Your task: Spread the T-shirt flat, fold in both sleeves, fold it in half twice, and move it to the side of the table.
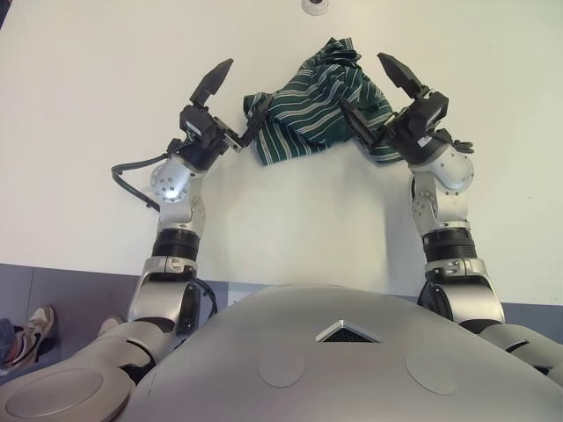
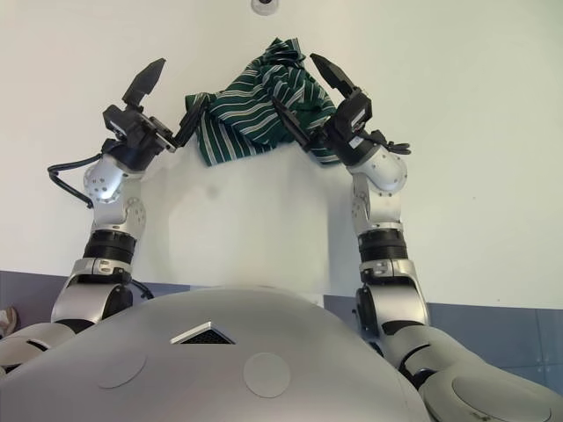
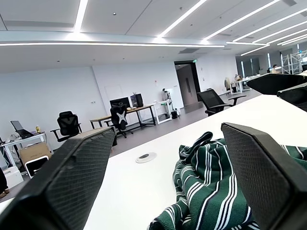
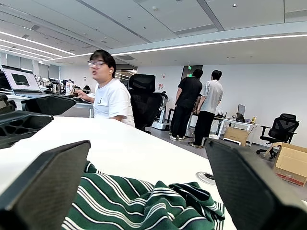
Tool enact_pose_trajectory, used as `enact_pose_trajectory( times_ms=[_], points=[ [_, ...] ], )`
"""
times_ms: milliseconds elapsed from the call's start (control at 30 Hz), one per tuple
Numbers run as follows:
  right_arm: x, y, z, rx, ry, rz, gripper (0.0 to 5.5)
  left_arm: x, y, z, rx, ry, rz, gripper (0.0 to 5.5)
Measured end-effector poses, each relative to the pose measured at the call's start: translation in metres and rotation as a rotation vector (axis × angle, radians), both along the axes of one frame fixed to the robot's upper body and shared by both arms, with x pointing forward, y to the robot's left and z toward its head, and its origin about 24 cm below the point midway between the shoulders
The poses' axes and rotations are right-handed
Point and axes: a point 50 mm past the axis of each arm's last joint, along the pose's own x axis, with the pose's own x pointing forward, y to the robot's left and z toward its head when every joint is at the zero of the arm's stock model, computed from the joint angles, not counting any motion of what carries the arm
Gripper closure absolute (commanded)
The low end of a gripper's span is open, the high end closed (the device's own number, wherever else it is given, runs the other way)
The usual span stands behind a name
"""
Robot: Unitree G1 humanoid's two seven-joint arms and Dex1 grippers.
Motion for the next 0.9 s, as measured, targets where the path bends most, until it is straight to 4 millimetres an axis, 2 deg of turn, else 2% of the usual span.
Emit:
enact_pose_trajectory(
  times_ms=[67, 133, 200, 267, 400, 467, 567, 667, 800, 900],
  points=[
    [0.0, -0.005, 0.001, -0.01, -0.005, -0.011, 1.13, -0.009, -0.001, 0.005, -0.03, -0.017, -0.068, 1.45],
    [0.003, -0.022, 0.004, -0.047, -0.022, -0.068, 1.13, -0.018, -0.003, 0.003, -0.006, -0.022, -0.126, 1.45],
    [0.008, -0.045, 0.009, -0.123, -0.044, -0.157, 1.13, -0.025, -0.008, -0.009, 0.125, -0.01, -0.171, 1.45],
    [0.009, -0.053, 0.008, -0.224, -0.062, -0.198, 1.13, -0.03, -0.014, -0.02, 0.265, -0.01, -0.204, 1.45],
    [0.007, -0.071, 0.007, -0.395, -0.094, -0.245, 1.13, -0.023, -0.015, -0.036, 0.581, -0.05, -0.236, 1.45],
    [0.006, -0.078, 0.008, -0.463, -0.102, -0.25, 1.13, -0.018, -0.013, -0.04, 0.627, -0.058, -0.194, 1.45],
    [0.001, -0.09, -0.006, -0.613, -0.053, -0.242, 1.13, -0.005, 0.0, -0.03, 0.513, -0.057, -0.046, 1.45],
    [-0.001, -0.094, -0.016, -0.705, -0.02, -0.235, 1.13, -0.001, 0.008, -0.02, 0.367, -0.053, 0.02, 1.45],
    [0.001, -0.097, -0.028, -0.81, 0.009, -0.242, 1.13, -0.012, 0.007, -0.014, 0.207, -0.025, -0.037, 1.45],
    [0.014, -0.087, -0.031, -0.87, -0.017, -0.235, 1.13, -0.02, 0.007, -0.006, 0.115, -0.02, -0.12, 1.45]
  ],
)
